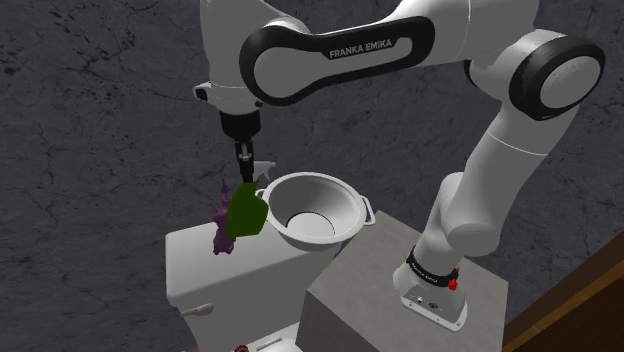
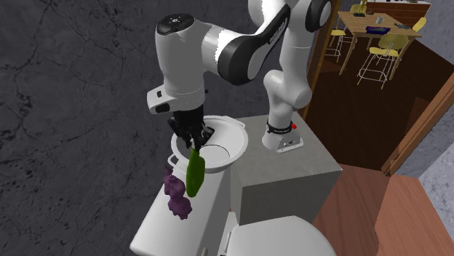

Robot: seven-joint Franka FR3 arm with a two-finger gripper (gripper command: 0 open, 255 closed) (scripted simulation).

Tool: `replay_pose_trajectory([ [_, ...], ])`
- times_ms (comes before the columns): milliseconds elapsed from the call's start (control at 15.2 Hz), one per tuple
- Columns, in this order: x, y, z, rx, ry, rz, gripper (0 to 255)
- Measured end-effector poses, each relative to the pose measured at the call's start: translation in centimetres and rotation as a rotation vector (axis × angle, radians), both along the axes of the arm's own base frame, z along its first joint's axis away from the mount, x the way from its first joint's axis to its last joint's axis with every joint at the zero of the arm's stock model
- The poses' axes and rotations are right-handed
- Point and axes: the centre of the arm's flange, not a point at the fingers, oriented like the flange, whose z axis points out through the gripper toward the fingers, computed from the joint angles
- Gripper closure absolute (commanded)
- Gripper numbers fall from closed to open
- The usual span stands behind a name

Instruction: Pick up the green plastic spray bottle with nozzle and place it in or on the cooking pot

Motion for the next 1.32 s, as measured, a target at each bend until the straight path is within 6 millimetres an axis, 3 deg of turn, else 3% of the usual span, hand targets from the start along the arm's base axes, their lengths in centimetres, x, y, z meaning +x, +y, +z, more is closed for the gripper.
replay_pose_trajectory([
  [1320, 0.0, 0.0, 10.5, 0.0, 0.0, 0.0, 255],
])
